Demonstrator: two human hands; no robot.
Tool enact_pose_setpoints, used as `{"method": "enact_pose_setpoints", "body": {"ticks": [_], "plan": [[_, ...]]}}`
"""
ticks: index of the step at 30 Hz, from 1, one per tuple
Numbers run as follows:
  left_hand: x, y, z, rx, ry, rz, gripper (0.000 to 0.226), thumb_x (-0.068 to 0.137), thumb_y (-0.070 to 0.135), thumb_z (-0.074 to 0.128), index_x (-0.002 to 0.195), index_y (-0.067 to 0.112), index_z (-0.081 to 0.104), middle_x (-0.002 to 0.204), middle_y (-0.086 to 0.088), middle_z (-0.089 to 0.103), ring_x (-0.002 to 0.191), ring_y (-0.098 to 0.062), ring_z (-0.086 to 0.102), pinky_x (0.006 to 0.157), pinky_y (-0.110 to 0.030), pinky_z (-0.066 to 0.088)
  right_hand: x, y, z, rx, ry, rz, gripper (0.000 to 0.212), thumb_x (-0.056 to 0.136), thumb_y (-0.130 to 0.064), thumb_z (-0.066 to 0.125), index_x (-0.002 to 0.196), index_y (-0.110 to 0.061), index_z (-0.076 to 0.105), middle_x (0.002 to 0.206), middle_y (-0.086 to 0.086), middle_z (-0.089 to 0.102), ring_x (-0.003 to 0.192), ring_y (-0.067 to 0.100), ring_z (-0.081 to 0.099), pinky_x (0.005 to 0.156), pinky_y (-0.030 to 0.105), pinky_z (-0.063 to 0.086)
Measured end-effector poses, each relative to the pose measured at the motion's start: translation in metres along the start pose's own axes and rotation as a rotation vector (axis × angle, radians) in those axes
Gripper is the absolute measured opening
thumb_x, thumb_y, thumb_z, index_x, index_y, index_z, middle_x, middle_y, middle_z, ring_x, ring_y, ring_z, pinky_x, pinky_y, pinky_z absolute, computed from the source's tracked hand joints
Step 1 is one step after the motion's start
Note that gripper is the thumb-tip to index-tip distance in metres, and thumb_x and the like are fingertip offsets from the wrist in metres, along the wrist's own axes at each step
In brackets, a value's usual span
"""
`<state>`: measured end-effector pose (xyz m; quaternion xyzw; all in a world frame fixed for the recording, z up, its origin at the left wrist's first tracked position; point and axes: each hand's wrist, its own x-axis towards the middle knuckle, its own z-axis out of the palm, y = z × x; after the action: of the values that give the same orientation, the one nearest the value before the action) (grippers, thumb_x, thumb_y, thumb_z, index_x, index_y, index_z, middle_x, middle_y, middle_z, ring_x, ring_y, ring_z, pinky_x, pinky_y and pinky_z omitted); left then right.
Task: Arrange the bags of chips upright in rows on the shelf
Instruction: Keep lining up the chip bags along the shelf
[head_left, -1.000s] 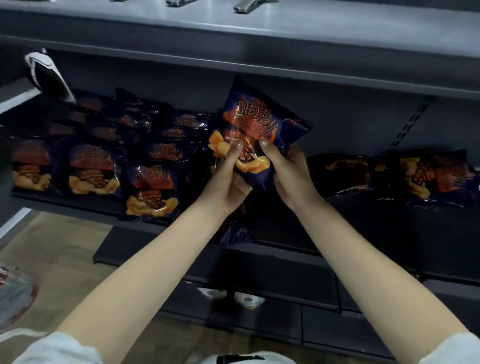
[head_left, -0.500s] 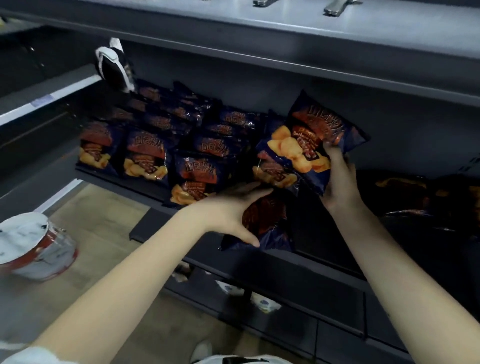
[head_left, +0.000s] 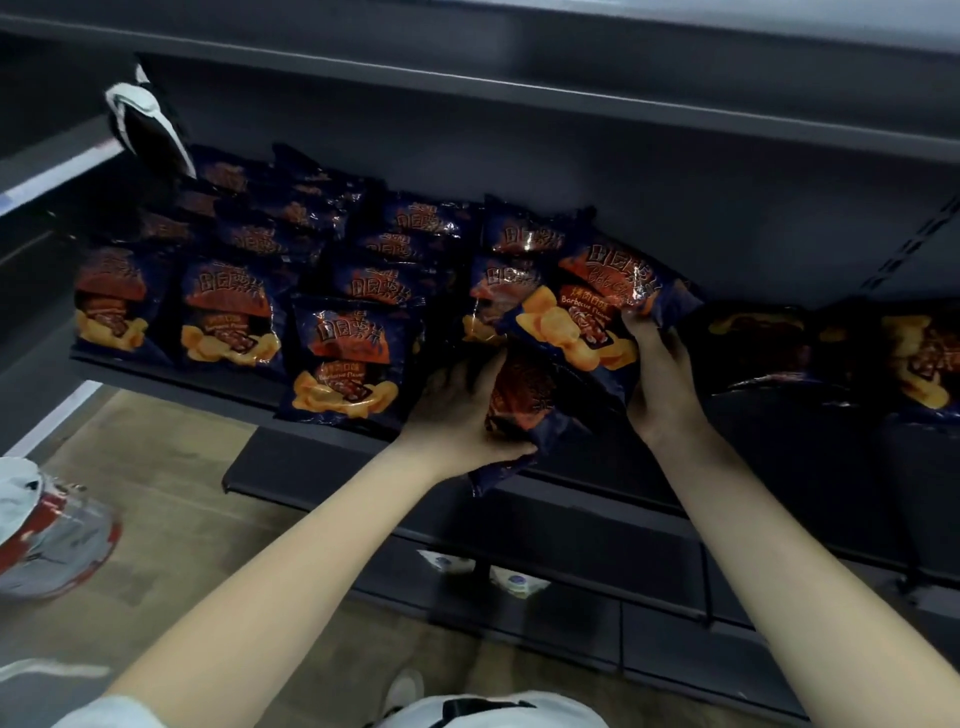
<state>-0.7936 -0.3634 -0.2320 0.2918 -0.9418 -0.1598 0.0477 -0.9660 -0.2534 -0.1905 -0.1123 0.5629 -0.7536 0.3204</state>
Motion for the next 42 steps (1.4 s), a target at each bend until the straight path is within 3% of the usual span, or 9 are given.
{"method": "enact_pose_setpoints", "body": {"ticks": [5, 10, 20, 23, 28, 32, 35, 39, 42], "plan": [[0.009, 0.022, 0.019, 0.035, 0.124, -0.194, 0.104, 0.072, 0.077, 0.044, 0.147, 0.022, -0.002, 0.144, -0.022, 0.025, 0.127, -0.04, 0.031, 0.105, -0.048, 0.029, -0.002, -0.002, -0.013, 0.037, 0.05, -0.026, 0.045, 0.086, -0.021, 0.064, 0.129, -0.013, 0.052, 0.118, 0.008, 0.065, 0.106, 0.023, 0.064, 0.093, 0.039, 0.051], [0.011, 0.03, 0.034, -0.055, 0.21, -0.234, 0.102, 0.068, 0.08, 0.011, 0.148, 0.018, 0.001, 0.147, -0.024, 0.019, 0.13, -0.043, 0.025, 0.107, -0.054, 0.024, -0.01, 0.004, -0.029, 0.057, 0.075, 0.004, 0.038, 0.089, -0.018, 0.06, 0.126, -0.013, 0.053, 0.116, 0.009, 0.066, 0.106, 0.025, 0.064, 0.091, 0.038, 0.051], [0.005, 0.027, 0.04, -0.221, 0.264, -0.205, 0.092, 0.07, 0.055, 0.035, 0.148, 0.013, 0.012, 0.147, -0.022, 0.022, 0.133, -0.044, 0.02, 0.111, -0.055, 0.016, -0.036, 0.038, -0.039, 0.075, -0.137, 0.055, 0.033, 0.083, -0.011, 0.064, 0.115, -0.01, 0.056, 0.104, 0.005, 0.069, 0.097, 0.019, 0.066, 0.081, 0.033, 0.055], [0.003, 0.021, 0.04, -0.319, 0.306, -0.142, 0.086, 0.072, 0.049, 0.037, 0.147, 0.014, 0.014, 0.147, -0.018, 0.024, 0.133, -0.039, 0.02, 0.111, -0.055, 0.016, -0.038, 0.045, -0.038, 0.07, -0.174, 0.142, 0.049, 0.079, -0.016, 0.063, 0.126, -0.006, 0.051, 0.115, 0.011, 0.065, 0.105, 0.025, 0.064, 0.084, 0.035, 0.056], [-0.005, 0.003, 0.018, -0.765, 0.058, -0.071, 0.103, 0.071, 0.04, 0.07, 0.143, 0.045, -0.004, 0.155, 0.001, 0.011, 0.141, -0.021, 0.013, 0.112, -0.048, 0.023, -0.036, 0.047, -0.038, -0.035, -0.222, 0.169, 0.055, 0.083, -0.009, 0.063, 0.135, -0.01, 0.043, 0.128, 0.014, 0.059, 0.114, 0.027, 0.06, 0.076, 0.037, 0.056], [-0.016, -0.009, 0.004, -0.926, -0.111, -0.019, 0.102, 0.074, 0.002, 0.058, 0.145, 0.043, -0.003, 0.145, 0.012, 0.022, 0.132, -0.006, 0.029, 0.09, -0.021, 0.042, -0.035, 0.043, -0.04, -0.215, -0.23, 0.144, 0.049, 0.084, -0.007, 0.063, 0.13, -0.012, 0.047, 0.12, 0.006, 0.063, 0.11, 0.022, 0.062, 0.08, 0.039, 0.056], [-0.019, -0.012, -0.003, -1.065, -0.177, -0.016, 0.104, 0.06, 0.007, 0.05, 0.147, 0.038, 0.002, 0.149, 0.013, 0.018, 0.134, -0.002, 0.023, 0.087, -0.015, 0.037, -0.035, 0.034, -0.036, -0.35, -0.302, 0.201, 0.046, 0.085, -0.003, 0.062, 0.129, -0.008, 0.049, 0.117, 0.008, 0.063, 0.107, 0.021, 0.062, 0.079, 0.034, 0.058], [-0.022, -0.016, -0.012, -1.134, -0.266, 0.03, 0.107, 0.058, 0.027, 0.061, 0.147, 0.035, 0.004, 0.152, 0.016, 0.011, 0.14, -0.004, 0.016, 0.113, -0.031, 0.024, -0.038, 0.025, -0.025, -0.474, -0.295, 0.207, 0.039, 0.085, -0.001, 0.062, 0.122, -0.011, 0.052, 0.113, 0.005, 0.064, 0.105, 0.018, 0.062, 0.084, 0.033, 0.054], [-0.024, -0.013, -0.021, -1.017, -0.264, 0.031, 0.095, 0.077, 0.036, 0.067, 0.147, 0.033, 0.003, 0.141, 0.023, 0.017, 0.128, 0.008, 0.021, 0.101, -0.003, 0.023, -0.046, 0.023, -0.018, -0.492, -0.294, 0.167, 0.045, 0.085, 0.003, 0.06, 0.127, -0.01, 0.048, 0.12, 0.004, 0.062, 0.11, 0.017, 0.059, 0.088, 0.031, 0.051]]}}
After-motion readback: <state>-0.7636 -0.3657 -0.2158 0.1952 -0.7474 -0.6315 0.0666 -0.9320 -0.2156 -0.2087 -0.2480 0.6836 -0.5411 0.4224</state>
